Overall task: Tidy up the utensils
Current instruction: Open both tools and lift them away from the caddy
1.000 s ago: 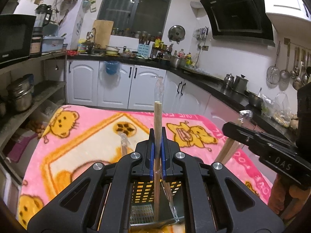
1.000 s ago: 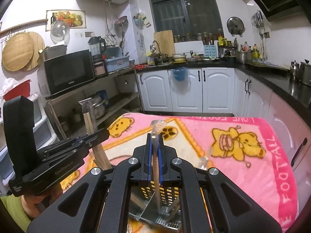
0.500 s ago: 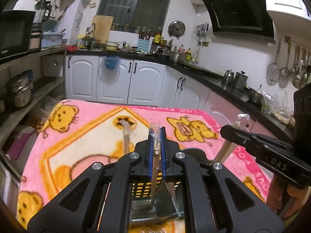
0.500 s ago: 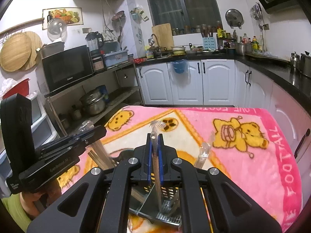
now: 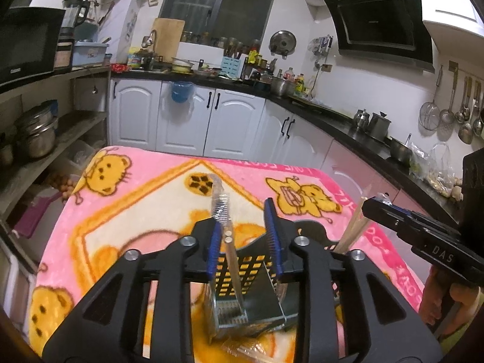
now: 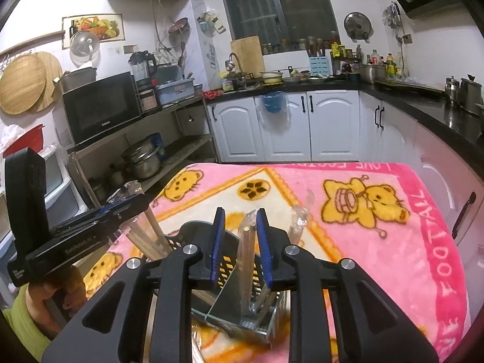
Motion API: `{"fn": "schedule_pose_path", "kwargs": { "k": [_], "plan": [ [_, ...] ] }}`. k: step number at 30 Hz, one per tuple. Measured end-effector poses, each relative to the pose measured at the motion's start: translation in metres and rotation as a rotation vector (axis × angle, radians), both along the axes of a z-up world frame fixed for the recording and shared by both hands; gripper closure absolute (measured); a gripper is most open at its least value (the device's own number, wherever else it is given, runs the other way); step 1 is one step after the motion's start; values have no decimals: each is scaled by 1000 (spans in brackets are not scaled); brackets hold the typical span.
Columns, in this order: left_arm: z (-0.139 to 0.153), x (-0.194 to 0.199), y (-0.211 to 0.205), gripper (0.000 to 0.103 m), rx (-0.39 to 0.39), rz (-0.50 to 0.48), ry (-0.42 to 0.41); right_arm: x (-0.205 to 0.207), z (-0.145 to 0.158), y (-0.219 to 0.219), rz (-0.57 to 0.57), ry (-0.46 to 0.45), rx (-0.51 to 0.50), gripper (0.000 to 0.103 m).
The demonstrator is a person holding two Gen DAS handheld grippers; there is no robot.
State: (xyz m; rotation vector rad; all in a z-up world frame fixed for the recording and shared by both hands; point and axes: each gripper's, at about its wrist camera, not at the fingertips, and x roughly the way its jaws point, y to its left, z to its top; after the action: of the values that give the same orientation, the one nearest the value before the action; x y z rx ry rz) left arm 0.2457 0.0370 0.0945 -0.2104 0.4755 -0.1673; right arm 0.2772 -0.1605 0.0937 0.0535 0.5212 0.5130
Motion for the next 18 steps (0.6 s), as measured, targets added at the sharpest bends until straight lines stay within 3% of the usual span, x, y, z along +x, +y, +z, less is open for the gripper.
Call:
{"fn": "schedule_pose_path", "kwargs": {
  "k": [4,7,14,18],
  "plan": [
    [1,-5,2,62,1,10,-1,-5,-1,-5,-3,-1,-7,75],
    [1,-9,6,58,-15,16,3,-10,-1,-9,-9,-4,-10,74],
    [2,-18,12,37,-33,22,3,-19,-1,-17,-24,-16,-16,66],
    [2,-23,14,30,-35,26,4,-25,0,-21,-29,-21,-19,63]
  ]
}}
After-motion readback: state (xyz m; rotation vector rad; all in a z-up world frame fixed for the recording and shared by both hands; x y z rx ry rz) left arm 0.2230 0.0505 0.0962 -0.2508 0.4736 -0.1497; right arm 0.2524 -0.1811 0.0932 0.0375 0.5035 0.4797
